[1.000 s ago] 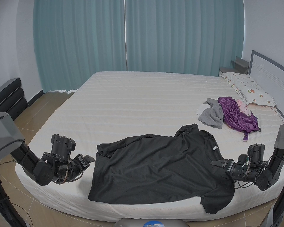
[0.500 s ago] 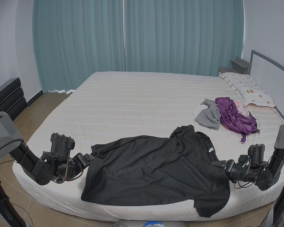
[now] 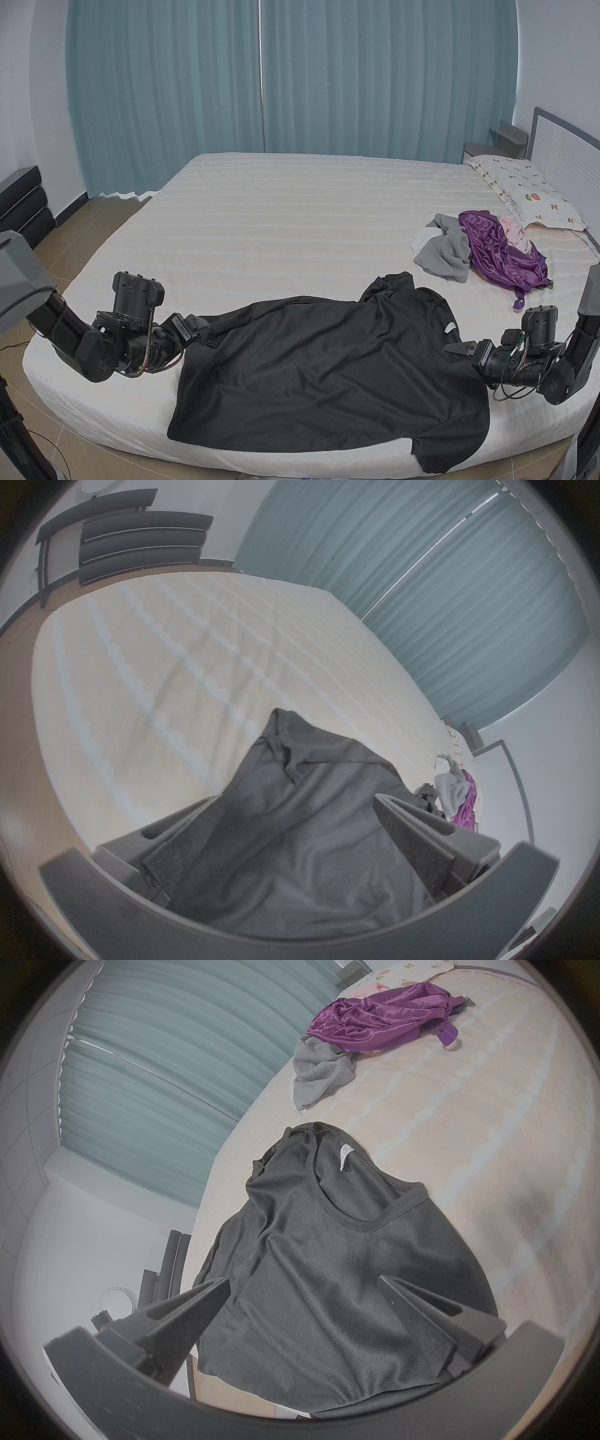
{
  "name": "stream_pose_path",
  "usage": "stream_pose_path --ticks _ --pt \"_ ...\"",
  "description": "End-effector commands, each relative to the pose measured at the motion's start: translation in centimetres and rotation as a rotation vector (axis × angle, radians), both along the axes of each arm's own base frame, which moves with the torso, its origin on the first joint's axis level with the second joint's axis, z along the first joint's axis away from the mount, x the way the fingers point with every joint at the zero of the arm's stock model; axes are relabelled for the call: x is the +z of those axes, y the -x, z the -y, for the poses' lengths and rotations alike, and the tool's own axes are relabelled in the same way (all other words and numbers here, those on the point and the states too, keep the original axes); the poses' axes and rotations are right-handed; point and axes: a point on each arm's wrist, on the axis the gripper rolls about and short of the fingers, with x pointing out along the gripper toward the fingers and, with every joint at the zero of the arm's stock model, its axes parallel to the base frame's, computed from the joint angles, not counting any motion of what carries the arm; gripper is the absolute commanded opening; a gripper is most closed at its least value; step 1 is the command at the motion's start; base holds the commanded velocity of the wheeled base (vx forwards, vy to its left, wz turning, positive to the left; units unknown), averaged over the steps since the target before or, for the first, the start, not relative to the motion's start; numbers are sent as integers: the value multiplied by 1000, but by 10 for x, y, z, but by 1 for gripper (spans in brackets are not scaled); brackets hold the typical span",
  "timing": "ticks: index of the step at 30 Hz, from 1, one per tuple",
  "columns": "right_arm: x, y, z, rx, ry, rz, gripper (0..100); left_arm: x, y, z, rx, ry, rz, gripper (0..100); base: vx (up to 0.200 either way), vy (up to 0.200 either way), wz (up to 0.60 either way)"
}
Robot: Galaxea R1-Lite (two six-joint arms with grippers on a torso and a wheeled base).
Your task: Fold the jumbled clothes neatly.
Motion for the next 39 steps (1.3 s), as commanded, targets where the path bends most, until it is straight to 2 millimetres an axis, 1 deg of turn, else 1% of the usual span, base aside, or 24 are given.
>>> stream_pose_path --ticks 1,2,4,8,10,13,15,21,23,27,28,30,34,37,39 --pt "-2 0 -1 5 0 -10 100 -8 -21 7 -22 19 -2 100 0 0 0" --pt "-3 0 -1 5 0 -13 100 -18 -34 11 -32 25 -15 100 0 0 0" --pt "-3 1 -1 4 -1 -15 100 -29 -52 16 -34 25 -16 100 0 0 0" --pt "-5 3 -1 2 0 -30 100 -46 -79 21 -31 20 -25 100 0 0 0" --pt "-5 3 -1 1 -1 -29 100 -50 -85 22 -34 13 -42 100 0 0 0" --pt "-5 4 1 -3 -1 -31 100 -59 -98 26 -40 -1 -70 100 0 0 0" --pt "-5 3 0 -2 -2 -26 100 -61 -104 26 -39 -4 -71 100 0 0 0" --pt "-5 3 0 0 -2 -26 100 -71 -114 23 -37 -27 -76 100 0 0 0" --pt "-5 3 0 0 -2 -26 100 -72 -117 24 -35 -28 -71 100 0 0 0" --pt "-4 3 0 -2 -2 -23 100 -69 -139 16 -3 -14 -16 100 0 0 0" --pt "-4 3 0 -2 -2 -22 100 -69 -142 15 2 -12 -9 100 0 0 0" --pt "-5 3 0 -2 -2 -25 100 -63 -159 6 36 4 43 100 0 0 0" --pt "-4 2 1 -6 -2 -20 100 -54 -183 -9 113 56 113 100 0 0 0" --pt "-4 2 2 -9 -2 -20 100 -51 -194 -20 167 97 143 100 0 0 0" --pt "-5 2 2 -9 -2 -20 100 -50 -196 -26 185 103 149 100 0 0 0"
